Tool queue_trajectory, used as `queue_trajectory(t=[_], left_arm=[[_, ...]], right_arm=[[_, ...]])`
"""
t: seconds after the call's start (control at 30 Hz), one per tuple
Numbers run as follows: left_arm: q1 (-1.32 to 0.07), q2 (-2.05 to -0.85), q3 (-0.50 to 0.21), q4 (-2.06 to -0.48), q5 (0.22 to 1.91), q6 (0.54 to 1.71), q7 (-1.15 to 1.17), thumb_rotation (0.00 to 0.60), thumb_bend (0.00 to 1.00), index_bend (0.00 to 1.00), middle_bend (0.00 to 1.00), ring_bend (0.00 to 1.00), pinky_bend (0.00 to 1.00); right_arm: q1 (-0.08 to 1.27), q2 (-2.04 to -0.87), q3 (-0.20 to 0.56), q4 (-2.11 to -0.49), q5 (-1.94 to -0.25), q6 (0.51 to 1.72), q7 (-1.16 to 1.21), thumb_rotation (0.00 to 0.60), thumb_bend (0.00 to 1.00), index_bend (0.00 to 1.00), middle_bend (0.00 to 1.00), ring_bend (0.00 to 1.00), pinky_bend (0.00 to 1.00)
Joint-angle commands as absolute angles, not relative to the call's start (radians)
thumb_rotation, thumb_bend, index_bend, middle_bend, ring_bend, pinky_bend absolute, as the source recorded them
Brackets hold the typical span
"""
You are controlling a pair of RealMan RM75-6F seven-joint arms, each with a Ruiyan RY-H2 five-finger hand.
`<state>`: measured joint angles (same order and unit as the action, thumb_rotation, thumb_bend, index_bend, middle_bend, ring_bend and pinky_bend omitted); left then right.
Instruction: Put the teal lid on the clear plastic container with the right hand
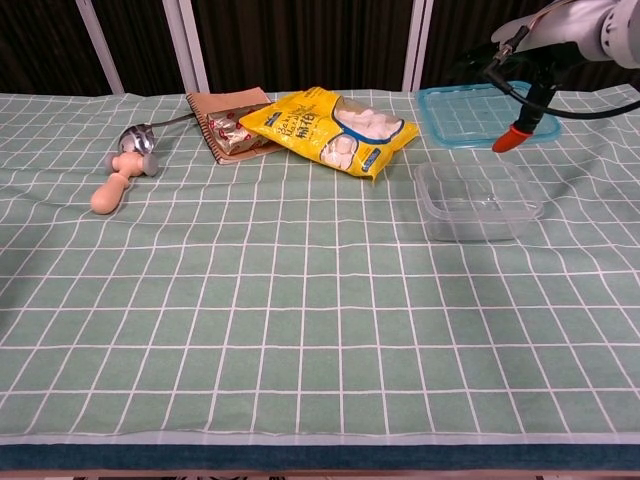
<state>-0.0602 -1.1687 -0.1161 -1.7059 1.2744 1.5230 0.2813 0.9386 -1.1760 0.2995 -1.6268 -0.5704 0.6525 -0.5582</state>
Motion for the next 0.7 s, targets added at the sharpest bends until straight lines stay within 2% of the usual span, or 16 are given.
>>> queue_trajectory(t=[0.03,0.23,0.43,0.7], left_arm=[[-0.061,-1.171,-0.115,-1.707,1.276,1.523,0.286,0.6,0.34,0.12,0.0,0.0,0.0],[-0.063,-1.169,-0.115,-1.709,1.274,1.518,0.284,0.6,0.34,0.13,0.0,0.0,0.0],[-0.064,-1.165,-0.115,-1.713,1.267,1.509,0.282,0.6,0.34,0.13,0.0,0.0,0.0],[-0.064,-1.162,-0.115,-1.718,1.264,1.506,0.279,0.6,0.34,0.13,0.0,0.0,0.0]], right_arm=[[0.917,-1.16,0.285,-1.606,-0.642,0.611,-0.478,0.6,0.33,0.01,0.37,0.06,0.0],[0.922,-1.162,0.251,-1.604,-0.68,0.588,-0.416,0.6,0.33,0.01,0.37,0.06,0.0],[0.933,-1.191,0.201,-1.575,-0.705,0.621,-0.409,0.6,0.33,0.01,0.37,0.06,0.0],[0.952,-1.212,0.154,-1.55,-0.67,0.643,-0.407,0.6,0.33,0.01,0.37,0.06,0.0]])
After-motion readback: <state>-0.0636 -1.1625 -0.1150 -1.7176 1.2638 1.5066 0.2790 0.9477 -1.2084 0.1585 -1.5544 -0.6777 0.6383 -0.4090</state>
